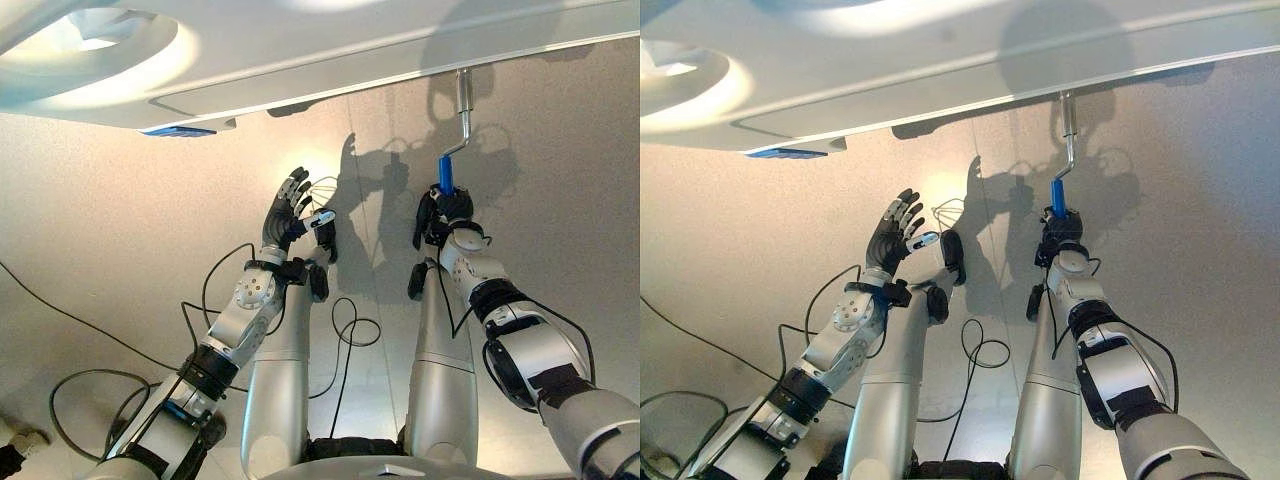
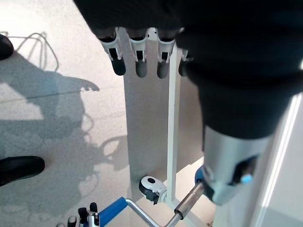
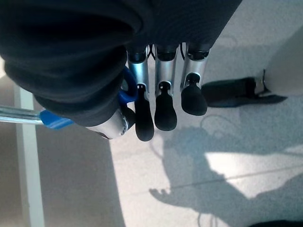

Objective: Raise the hospital bed

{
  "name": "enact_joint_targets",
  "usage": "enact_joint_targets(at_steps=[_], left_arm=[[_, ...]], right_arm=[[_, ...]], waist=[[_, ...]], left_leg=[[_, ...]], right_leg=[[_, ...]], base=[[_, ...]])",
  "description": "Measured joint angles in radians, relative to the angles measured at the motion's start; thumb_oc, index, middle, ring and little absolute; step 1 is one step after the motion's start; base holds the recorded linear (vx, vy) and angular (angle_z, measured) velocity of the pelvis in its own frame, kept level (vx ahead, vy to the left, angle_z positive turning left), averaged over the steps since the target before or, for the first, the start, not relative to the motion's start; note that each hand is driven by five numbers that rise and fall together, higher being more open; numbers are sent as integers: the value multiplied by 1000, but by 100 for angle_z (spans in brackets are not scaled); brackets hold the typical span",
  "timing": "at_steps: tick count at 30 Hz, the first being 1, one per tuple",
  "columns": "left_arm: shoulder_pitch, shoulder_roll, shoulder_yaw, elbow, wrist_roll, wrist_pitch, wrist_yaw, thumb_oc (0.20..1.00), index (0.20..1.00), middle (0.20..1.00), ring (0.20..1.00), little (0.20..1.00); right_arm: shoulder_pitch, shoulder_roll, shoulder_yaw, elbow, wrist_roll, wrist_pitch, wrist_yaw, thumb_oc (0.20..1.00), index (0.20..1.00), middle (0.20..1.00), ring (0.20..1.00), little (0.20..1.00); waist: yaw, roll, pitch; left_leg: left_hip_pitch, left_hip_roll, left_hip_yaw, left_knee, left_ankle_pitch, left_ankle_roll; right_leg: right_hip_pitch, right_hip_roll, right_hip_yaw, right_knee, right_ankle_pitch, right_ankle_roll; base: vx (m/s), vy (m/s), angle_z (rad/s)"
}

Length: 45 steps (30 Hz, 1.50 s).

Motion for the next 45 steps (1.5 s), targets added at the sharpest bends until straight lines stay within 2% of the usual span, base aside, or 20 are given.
enact_joint_targets(at_steps=[3,5,7,8,15,20,24,29,31,32,37,45], left_arm=[[2,18,-2,-1,0,0,-1,1000,1000,1000,1000,1000],[12,43,3,-9,-1,-1,-9,1000,1000,1000,1000,1000],[30,62,16,-12,-2,-3,-11,1000,1000,1000,1000,1000],[48,71,20,-25,-2,-6,-18,1000,1000,1000,1000,1000],[138,103,46,-93,-24,-27,-36,1000,1000,1000,1000,1000],[174,125,71,-124,-45,-41,-48,1000,1000,1000,1000,1000],[178,128,89,-143,-45,-48,-50,1000,1000,1000,1000,1000],[186,110,135,-166,-45,-52,-46,1000,1000,1000,1000,1000],[196,106,159,-171,-45,-63,-43,1000,1000,1000,1000,1000],[201,95,176,-173,-45,-64,-35,1000,1000,1000,1000,1000],[219,77,204,-193,-44,-65,-22,1000,1000,1000,1000,1000],[311,72,241,-220,-44,-63,-16,1000,1000,1000,1000,1000]], right_arm=[[-30,-20,0,64,0,-1,-7,200,200,200,200,200],[-68,-116,-13,119,1,-24,-46,200,200,200,200,200],[-65,-201,10,101,-20,-38,-27,200,200,200,200,200],[-54,-202,27,95,-29,-46,-20,200,200,200,200,200],[-59,-222,33,105,-44,-46,-1,200,200,200,200,200],[-50,-251,44,113,-80,-48,32,200,200,200,200,200],[-45,-255,52,104,-93,-50,45,200,200,200,200,200],[43,-293,49,-80,-96,-58,33,200,200,200,200,200],[120,-331,38,-224,-97,-76,28,200,200,200,200,200],[185,-333,-6,-334,-96,-84,5,200,200,200,200,200],[354,-336,-57,-624,-100,-128,-26,200,200,200,200,200],[506,-320,-84,-861,-108,-142,-31,200,200,200,200,200]], waist=[[-1,0,0],[-3,1,-1],[-9,-4,-5],[-10,-12,-5],[3,-12,-5],[27,-10,-5],[26,-9,-6],[19,-8,-6],[14,-9,-5],[8,-9,-5],[-15,-12,-5],[-30,-14,-5]], left_leg=[[-1,1,0,-1,0,0],[-1,1,0,-1,0,0],[-1,3,0,-5,-1,-1],[-1,6,-1,-4,-3,-5],[-3,3,10,-15,-3,-8],[-8,0,22,-18,-7,-18],[-14,-2,22,-10,-10,-23],[-27,3,24,-2,-14,-28],[-37,7,25,1,-14,-31],[-40,9,27,2,-14,-32],[-29,20,24,2,-14,-34],[-8,19,13,1,-18,-36]], right_leg=[[0,0,0,-1,-3,-4],[2,0,0,-5,-3,-3],[1,1,0,-8,-4,1],[1,4,-2,-9,-4,-2],[-20,-1,7,6,-9,-5],[-55,-6,21,49,-36,-12],[-74,-8,20,83,-53,-18],[-96,-3,26,100,-62,-21],[-106,3,28,105,-63,-22],[-111,5,27,104,-62,-26],[-98,18,28,99,-53,-30],[-69,18,19,97,-69,-29]], base=[[0,0,0],[0,0,0],[14,-16,-2],[0,0,0],[16,-12,0],[26,-55,1],[23,-55,4],[8,-20,-1],[31,-16,-5],[53,-15,-4],[-21,-12,-5],[16,1,2]])
